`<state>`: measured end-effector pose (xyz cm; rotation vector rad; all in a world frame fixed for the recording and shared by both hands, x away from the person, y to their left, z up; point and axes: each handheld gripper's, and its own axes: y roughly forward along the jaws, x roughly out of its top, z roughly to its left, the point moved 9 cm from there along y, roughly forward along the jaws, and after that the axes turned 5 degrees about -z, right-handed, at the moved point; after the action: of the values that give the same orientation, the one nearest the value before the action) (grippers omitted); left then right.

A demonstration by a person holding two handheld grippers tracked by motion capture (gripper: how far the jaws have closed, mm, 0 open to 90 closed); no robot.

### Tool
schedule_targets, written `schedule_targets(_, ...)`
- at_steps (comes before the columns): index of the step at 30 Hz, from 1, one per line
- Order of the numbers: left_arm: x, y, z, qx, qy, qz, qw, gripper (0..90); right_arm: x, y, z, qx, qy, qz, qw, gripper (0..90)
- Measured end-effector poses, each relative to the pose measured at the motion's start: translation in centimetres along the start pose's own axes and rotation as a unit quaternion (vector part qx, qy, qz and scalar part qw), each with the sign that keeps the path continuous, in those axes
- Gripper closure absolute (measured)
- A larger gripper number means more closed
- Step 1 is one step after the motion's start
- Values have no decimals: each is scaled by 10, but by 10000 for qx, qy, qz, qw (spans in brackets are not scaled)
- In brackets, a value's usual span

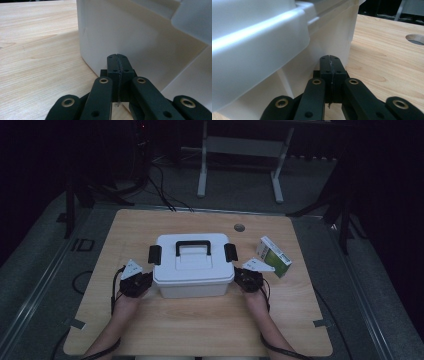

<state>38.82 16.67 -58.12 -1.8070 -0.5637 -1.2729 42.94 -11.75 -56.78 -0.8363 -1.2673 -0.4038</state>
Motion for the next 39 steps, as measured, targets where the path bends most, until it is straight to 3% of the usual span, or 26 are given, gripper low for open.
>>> schedule_targets(2,-1,-1,-2,40,59,1,10000,900,-1,-2,1,4,-11,-1,10000,900)
schedule_targets(11,-4,-4,-17,-177,-1,72,9998,900,-6,-17,1,-22,82,-30,10000,900)
schedule_targets(27,-10,-13,-40,-337,74,102,9994,900,-18,-50,10,40,215,-75,9997,900)
schedule_targets(39,-18,-23,-58,-507,30,141,9986,900,-25,-71,17,130,128,-11,9998,900)
